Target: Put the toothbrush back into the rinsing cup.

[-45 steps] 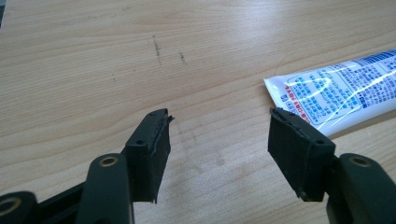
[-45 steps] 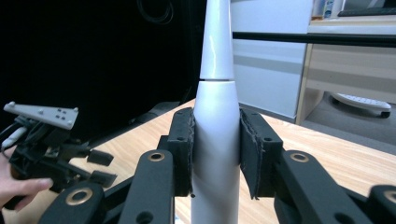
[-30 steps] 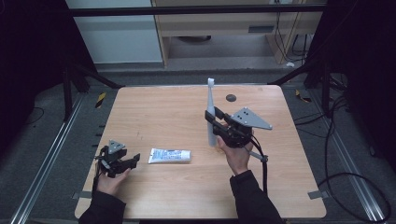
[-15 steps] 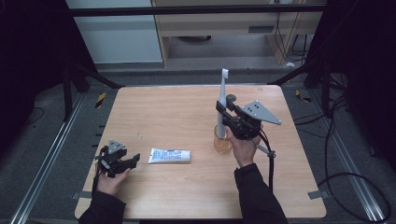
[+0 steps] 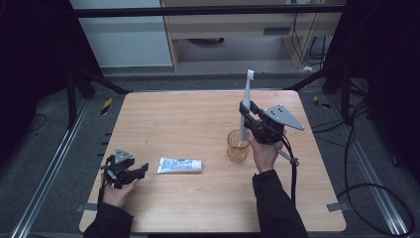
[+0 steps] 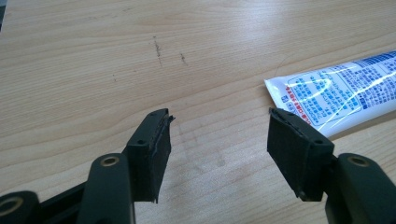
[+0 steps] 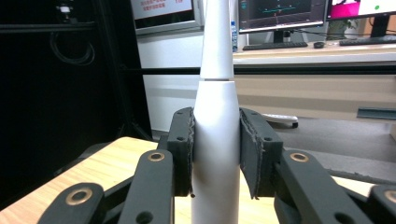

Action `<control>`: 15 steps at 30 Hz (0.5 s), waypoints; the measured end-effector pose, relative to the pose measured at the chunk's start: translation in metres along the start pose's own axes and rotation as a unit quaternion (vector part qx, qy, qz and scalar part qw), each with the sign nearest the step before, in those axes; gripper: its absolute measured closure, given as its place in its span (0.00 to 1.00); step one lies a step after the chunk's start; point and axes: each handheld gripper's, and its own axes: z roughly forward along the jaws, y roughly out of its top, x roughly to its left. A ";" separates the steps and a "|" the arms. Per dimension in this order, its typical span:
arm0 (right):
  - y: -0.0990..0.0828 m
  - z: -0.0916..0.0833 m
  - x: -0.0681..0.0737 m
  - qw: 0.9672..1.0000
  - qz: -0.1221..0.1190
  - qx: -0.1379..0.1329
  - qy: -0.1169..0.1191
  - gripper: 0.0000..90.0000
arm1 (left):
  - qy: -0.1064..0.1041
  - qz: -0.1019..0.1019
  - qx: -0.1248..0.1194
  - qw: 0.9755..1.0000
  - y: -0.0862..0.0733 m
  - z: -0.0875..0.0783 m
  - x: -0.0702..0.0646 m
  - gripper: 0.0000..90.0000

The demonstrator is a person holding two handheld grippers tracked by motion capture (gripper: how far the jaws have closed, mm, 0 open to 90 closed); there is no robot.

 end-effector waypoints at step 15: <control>-0.019 0.012 -0.016 1.000 0.016 0.008 -0.022 0.75 | 0.000 0.001 0.001 1.000 0.000 0.001 0.000 0.43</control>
